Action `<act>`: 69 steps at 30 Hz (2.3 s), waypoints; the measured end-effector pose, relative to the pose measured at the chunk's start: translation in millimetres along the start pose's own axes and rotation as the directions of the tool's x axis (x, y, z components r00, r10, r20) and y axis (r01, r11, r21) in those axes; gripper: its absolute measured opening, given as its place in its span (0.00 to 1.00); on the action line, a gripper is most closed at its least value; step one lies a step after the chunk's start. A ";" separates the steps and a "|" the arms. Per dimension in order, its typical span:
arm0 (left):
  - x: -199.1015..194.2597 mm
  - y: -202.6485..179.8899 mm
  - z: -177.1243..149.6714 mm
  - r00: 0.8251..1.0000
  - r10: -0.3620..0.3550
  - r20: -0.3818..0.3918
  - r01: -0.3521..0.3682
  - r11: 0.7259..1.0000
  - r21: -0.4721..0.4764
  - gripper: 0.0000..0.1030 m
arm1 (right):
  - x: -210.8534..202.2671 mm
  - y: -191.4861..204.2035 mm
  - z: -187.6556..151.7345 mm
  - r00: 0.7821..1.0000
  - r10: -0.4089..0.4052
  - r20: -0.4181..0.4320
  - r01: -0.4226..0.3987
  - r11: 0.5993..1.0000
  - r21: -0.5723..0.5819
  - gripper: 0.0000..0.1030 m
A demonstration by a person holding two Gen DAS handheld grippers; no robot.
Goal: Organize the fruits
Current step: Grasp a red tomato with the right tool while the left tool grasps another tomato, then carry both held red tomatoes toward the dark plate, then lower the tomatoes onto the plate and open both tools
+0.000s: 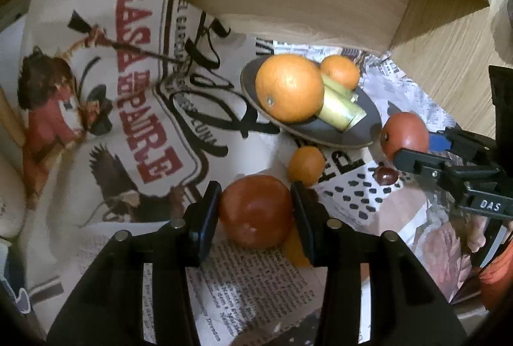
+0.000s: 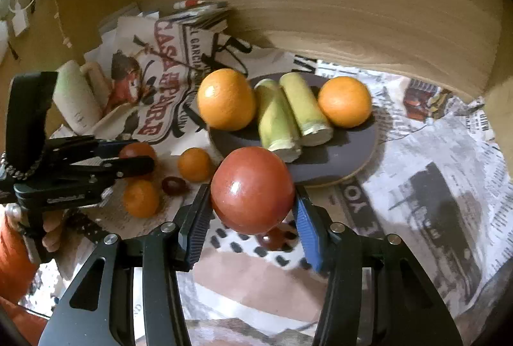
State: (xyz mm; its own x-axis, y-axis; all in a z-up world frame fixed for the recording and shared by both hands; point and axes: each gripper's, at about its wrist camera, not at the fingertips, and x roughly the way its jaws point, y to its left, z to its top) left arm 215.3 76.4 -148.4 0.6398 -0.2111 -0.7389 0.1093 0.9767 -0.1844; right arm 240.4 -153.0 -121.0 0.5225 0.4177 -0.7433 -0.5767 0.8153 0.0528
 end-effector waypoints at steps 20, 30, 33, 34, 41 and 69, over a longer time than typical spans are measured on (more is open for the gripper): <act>-19.9 -46.1 39.9 0.993 -0.041 0.112 0.032 0.996 0.079 0.43 | -32.6 -41.6 18.8 0.993 -0.075 0.088 0.071 0.996 0.047 0.45; 7.5 -68.8 51.8 0.994 -0.068 0.081 0.059 0.992 0.113 0.43 | -25.1 -56.4 31.2 0.993 -0.071 0.091 0.068 0.997 0.037 0.45; 19.1 -72.5 53.4 0.996 -0.071 0.062 0.063 0.991 0.120 0.43 | -18.6 -61.5 32.4 0.995 -0.064 0.082 0.061 0.997 0.037 0.45; 21.6 -73.1 53.7 0.996 -0.072 0.058 0.065 0.990 0.121 0.43 | -16.0 -63.1 33.0 0.995 -0.061 0.078 0.058 0.998 0.038 0.45; 41.1 -78.7 57.7 0.996 -0.082 0.028 0.077 0.988 0.134 0.43 | 5.6 -73.7 39.2 0.998 -0.047 0.046 0.045 0.998 0.043 0.45; 54.5 -80.1 52.5 0.999 -0.053 -0.002 0.053 0.989 0.141 0.51 | 31.2 -82.2 36.6 0.999 -0.024 -0.027 0.025 0.999 0.043 0.62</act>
State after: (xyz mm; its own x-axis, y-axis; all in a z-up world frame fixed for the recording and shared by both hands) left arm 281.4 -11.5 -139.9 0.6314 -0.2631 -0.7295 0.2493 0.9596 -0.1304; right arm 327.1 -192.3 -124.1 0.5189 0.3869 -0.7623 -0.5360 0.8419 0.0624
